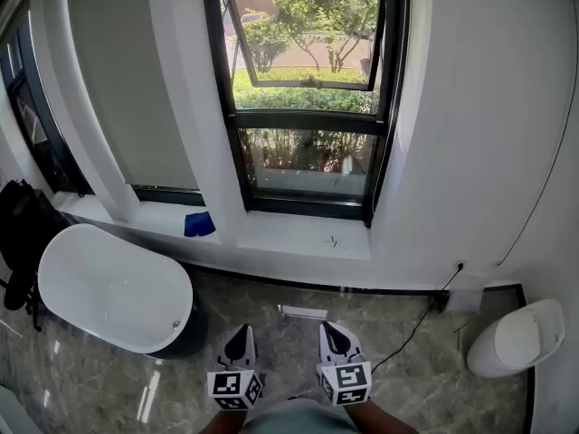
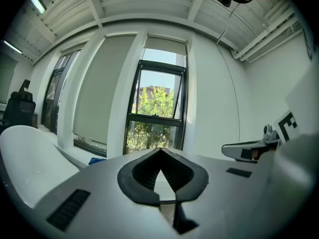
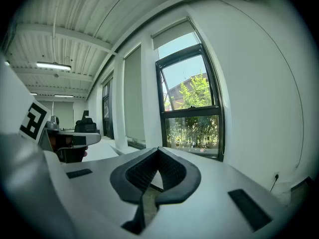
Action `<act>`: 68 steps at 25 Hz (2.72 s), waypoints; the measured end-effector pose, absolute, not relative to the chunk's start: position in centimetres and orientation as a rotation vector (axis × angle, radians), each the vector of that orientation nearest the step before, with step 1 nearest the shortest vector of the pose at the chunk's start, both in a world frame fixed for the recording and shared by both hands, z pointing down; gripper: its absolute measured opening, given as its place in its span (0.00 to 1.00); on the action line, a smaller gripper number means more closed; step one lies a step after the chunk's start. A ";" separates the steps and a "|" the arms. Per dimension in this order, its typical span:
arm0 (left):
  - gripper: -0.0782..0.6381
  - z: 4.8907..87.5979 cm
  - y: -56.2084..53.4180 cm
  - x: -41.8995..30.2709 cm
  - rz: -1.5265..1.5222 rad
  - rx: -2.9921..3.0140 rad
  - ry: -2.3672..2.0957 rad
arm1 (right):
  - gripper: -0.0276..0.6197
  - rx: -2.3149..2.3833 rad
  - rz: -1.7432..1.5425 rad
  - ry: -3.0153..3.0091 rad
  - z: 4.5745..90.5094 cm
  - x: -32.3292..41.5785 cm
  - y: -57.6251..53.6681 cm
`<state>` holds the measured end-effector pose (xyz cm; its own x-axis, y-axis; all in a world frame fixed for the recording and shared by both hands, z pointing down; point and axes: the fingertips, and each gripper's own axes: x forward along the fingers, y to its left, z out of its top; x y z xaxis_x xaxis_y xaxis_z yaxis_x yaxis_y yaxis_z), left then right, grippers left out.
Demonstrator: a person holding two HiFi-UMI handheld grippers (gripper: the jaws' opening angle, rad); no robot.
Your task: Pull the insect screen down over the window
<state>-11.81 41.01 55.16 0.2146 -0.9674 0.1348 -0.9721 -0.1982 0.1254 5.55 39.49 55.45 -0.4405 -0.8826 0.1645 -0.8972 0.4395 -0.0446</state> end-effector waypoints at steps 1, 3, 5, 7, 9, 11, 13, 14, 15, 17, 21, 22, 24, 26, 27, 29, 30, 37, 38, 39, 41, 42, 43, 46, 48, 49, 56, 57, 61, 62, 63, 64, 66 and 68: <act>0.13 55.1 41.0 -11.9 0.039 2.300 -1.862 | 0.04 1.590 0.189 -2.566 55.4 5.4 39.5; 0.13 54.9 41.0 -12.0 0.041 2.301 -1.864 | 0.04 1.582 0.188 -2.570 55.3 5.1 39.6; 0.13 54.9 41.0 -12.0 0.043 2.299 -1.868 | 0.04 1.573 0.187 -2.574 55.3 4.9 39.6; 0.13 54.8 41.1 -12.0 0.044 2.297 -1.874 | 0.04 1.565 0.187 -2.580 55.3 4.8 39.6; 0.13 54.7 41.1 -12.1 0.048 2.295 -1.878 | 0.04 1.560 0.185 -2.585 55.2 4.7 39.5; 0.13 54.7 41.2 -12.2 0.051 2.292 -1.884 | 0.04 1.555 0.185 -2.591 55.2 4.6 39.5; 0.13 54.7 41.2 -12.2 0.055 2.290 -1.889 | 0.04 1.549 0.190 -2.601 55.2 4.6 39.4; 0.13 54.7 41.2 -12.1 0.057 2.290 -1.890 | 0.04 1.546 0.192 -2.606 55.2 4.6 39.3; 0.13 54.7 41.1 -12.0 0.059 2.292 -1.889 | 0.04 1.545 0.189 -2.609 55.1 4.7 39.3; 0.13 54.7 41.1 -11.7 0.064 2.295 -1.889 | 0.04 1.544 0.174 -2.611 54.9 4.8 39.2; 0.13 54.4 41.1 -11.0 0.078 2.309 -1.883 | 0.04 1.545 0.154 -2.616 54.6 5.2 39.2; 0.13 54.3 41.0 -10.8 0.082 2.317 -1.880 | 0.04 1.545 0.154 -2.616 54.5 5.3 39.2; 0.13 54.1 41.0 -10.4 0.092 2.331 -1.874 | 0.04 1.546 0.164 -2.615 54.7 5.5 39.0; 0.13 54.2 40.9 -10.4 0.104 2.334 -1.873 | 0.04 1.551 0.177 -2.615 54.9 5.6 38.8; 0.13 54.2 40.9 -10.4 0.109 2.332 -1.873 | 0.04 1.551 0.181 -2.616 55.0 5.5 38.7; 0.13 54.1 40.6 -10.6 0.117 2.333 -1.874 | 0.04 1.546 0.187 -2.617 55.0 5.3 38.3; 0.13 54.0 40.4 -10.7 0.121 2.337 -1.872 | 0.04 1.545 0.189 -2.616 55.1 5.1 38.1; 0.13 54.2 36.0 -11.0 0.119 2.392 -1.802 | 0.04 1.613 0.178 -2.556 55.3 5.2 34.8; 0.13 54.2 34.9 -10.9 0.120 2.401 -1.787 | 0.04 1.623 0.177 -2.543 55.3 5.4 34.1; 0.13 54.3 33.7 -10.7 0.123 2.412 -1.772 | 0.04 1.631 0.178 -2.529 55.3 5.5 33.4; 0.13 54.2 31.3 -10.3 0.133 2.438 -1.746 | 0.04 1.641 0.178 -2.505 55.4 5.6 31.5; 0.13 54.2 30.0 -10.3 0.138 2.452 -1.734 | 0.04 1.645 0.174 -2.496 55.3 5.6 30.4; 0.13 54.2 28.7 -10.3 0.142 2.464 -1.724 | 0.04 1.648 0.167 -2.487 55.3 5.4 29.1; 0.13 54.4 24.7 -11.0 0.153 2.487 -1.703 | 0.04 1.657 0.152 -2.464 55.2 4.3 24.9; 0.13 54.6 22.0 -11.9 0.160 2.487 -1.692 | 0.04 1.656 0.148 -2.450 55.2 3.3 21.9; 0.13 54.7 20.5 -12.3 0.160 2.483 -1.687 | 0.04 1.653 0.146 -2.444 55.2 2.8 20.4; 0.13 53.2 9.9 -16.0 0.153 2.546 -1.659 | 0.04 1.678 0.092 -2.409 53.8 -0.5 9.2; 0.13 52.8 8.7 -16.5 0.149 2.554 -1.656 | 0.04 1.692 0.086 -2.404 53.3 -0.8 7.7; 0.13 51.5 4.1 -17.7 0.117 2.573 -1.656 | 0.04 1.752 0.038 -2.401 51.2 -1.1 3.1; 0.13 51.3 3.0 -17.7 0.111 2.573 -1.656 | 0.04 1.764 0.031 -2.400 50.8 -1.0 2.2; 0.13 51.0 1.9 -17.6 0.106 2.573 -1.653 | 0.04 1.774 0.029 -2.398 50.6 -0.9 1.4; 0.13 50.9 1.1 -17.5 0.103 2.574 -1.648 | 0.04 1.783 0.031 -2.395 50.4 -0.8 0.7; 0.13 50.8 -0.5 -17.2 0.102 2.575 -1.635 | 0.04 1.794 0.040 -2.392 50.4 -0.6 -0.4; 0.13 51.0 -2.2 -16.7 0.107 2.570 -1.632 | 0.04 1.788 0.045 -2.401 50.6 -0.4 -1.8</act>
